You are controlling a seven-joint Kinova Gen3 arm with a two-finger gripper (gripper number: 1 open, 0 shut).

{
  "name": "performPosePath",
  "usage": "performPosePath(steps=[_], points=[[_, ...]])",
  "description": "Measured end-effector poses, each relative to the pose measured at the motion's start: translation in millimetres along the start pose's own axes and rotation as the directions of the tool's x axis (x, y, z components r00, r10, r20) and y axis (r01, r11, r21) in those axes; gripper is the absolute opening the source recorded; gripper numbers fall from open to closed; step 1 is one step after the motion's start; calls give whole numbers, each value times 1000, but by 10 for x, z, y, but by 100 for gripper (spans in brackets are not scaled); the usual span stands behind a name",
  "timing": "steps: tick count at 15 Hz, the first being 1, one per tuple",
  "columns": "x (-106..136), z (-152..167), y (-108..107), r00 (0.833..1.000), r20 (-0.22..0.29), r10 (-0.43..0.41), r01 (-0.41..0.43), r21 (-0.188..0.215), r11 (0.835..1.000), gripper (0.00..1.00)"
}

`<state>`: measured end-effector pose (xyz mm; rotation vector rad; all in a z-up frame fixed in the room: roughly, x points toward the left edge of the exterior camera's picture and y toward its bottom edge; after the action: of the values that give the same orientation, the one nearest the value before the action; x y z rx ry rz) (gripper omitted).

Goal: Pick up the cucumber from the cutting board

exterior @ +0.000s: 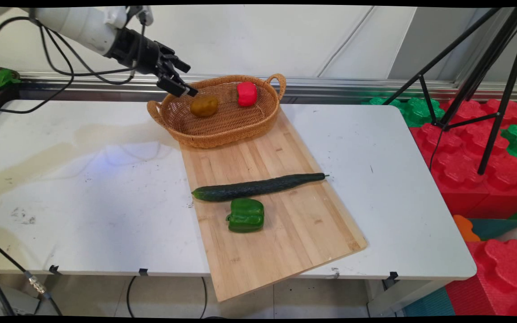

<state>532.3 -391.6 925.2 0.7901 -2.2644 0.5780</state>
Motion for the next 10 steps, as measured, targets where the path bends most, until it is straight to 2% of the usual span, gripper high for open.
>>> performPosePath(steps=[3, 6, 10], points=[[38, -128, 115, 1000, -16, 16, -16, -27, 1000, 100], [95, -242, 328, 999, -27, 42, -43, -75, 996, 100], [138, -153, 559, 998, -14, 59, -61, -123, 991, 100]])
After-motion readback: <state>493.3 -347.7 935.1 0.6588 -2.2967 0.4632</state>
